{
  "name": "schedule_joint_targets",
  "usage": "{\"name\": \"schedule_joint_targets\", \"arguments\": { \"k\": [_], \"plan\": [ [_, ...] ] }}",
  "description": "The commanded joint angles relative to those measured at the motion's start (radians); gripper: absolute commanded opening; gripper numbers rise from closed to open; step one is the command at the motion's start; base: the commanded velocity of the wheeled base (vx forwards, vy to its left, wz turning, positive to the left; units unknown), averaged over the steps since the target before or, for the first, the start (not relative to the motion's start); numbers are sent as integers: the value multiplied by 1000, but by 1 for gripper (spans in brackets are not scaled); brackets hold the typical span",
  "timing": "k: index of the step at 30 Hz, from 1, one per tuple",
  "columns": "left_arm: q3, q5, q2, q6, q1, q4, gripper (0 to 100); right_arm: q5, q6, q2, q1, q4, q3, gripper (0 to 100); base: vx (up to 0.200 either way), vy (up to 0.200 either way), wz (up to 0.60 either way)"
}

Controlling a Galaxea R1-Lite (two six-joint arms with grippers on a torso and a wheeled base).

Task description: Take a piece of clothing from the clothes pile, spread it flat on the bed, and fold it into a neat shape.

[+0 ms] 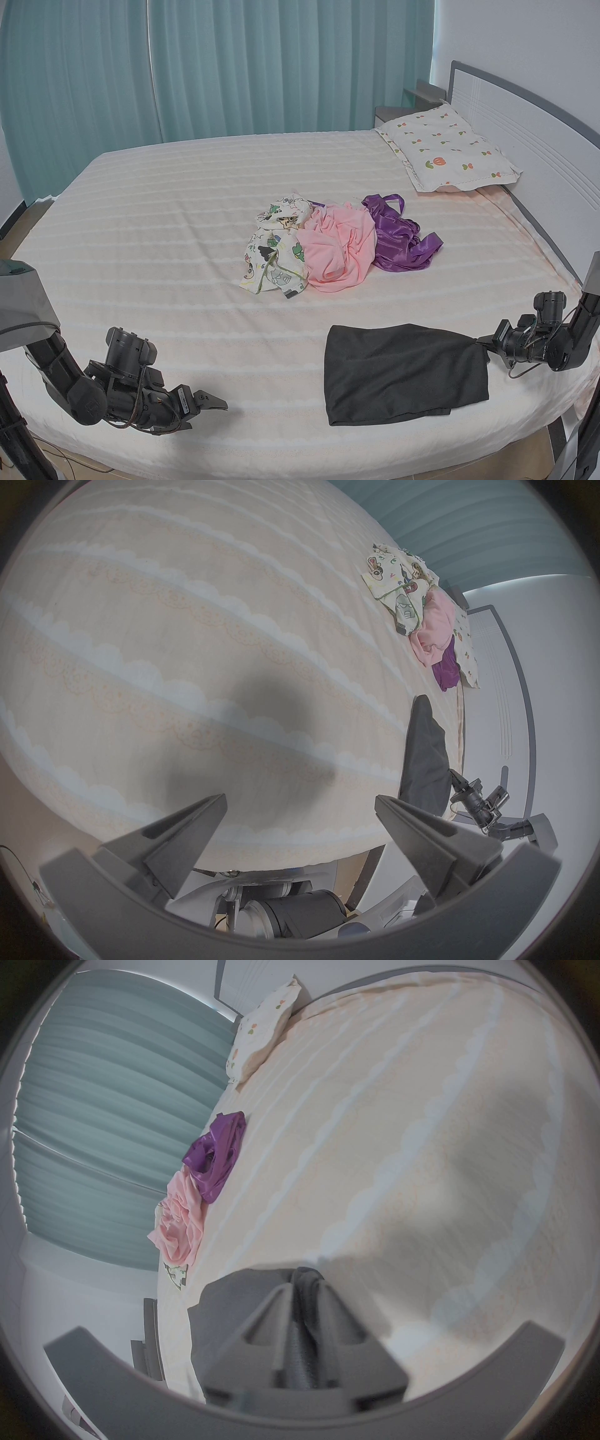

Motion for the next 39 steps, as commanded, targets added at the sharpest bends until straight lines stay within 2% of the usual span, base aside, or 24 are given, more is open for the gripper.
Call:
{"name": "schedule_joint_targets", "arguments": {
  "k": [1, 7, 12, 13, 16, 19, 23, 25, 26, 28, 31, 35, 39],
  "plan": [
    [0, 0, 1, -1, 0, -1, 100, -1, 5, 3, -2, -32, -3, 0, 0, 0, 0],
    [0, 0, 1, -1, -1, -1, 100, -4, 28, 20, -2, -191, 35, 0, 0, 0, 0],
    [0, 0, 1, -1, 0, -1, 100, -11, 20, 29, -2, -214, 55, 0, 0, 0, 0],
    [0, 0, 1, -1, 0, -1, 100, -11, 19, 28, -2, -219, 60, 100, 0, 0, 0],
    [0, 0, 1, -1, -1, -1, 100, -13, 14, 17, -5, -251, 77, 100, 0, 0, 0],
    [0, 0, 1, -1, 0, -1, 100, -13, -29, -12, -30, -266, 116, 100, 0, 0, 0],
    [0, 0, 2, -1, 0, -1, 100, -5, -188, -47, -36, -245, 195, 100, 0, 0, 0],
    [0, 0, 2, -1, 0, -1, 100, -5, -219, -53, -30, -237, 216, 100, 0, 0, 0],
    [0, 0, 1, -1, 0, -1, 100, -5, -297, -64, -7, -207, 261, 100, 0, 0, 0],
    [0, 0, 1, -1, 0, -1, 100, -2, -346, -72, 12, -182, 287, 100, 0, 0, 0],
    [0, 0, 1, -1, 0, -1, 100, 30, -352, -79, 18, -184, 313, 100, 0, 0, 0],
    [0, 0, 1, -1, 0, -1, 100, 164, -352, -106, -16, -181, 353, 100, 0, 0, 0],
    [0, 0, 2, -1, 0, -1, 100, 177, -363, -96, -28, -174, 350, 100, 0, 0, 0]
  ]
}}
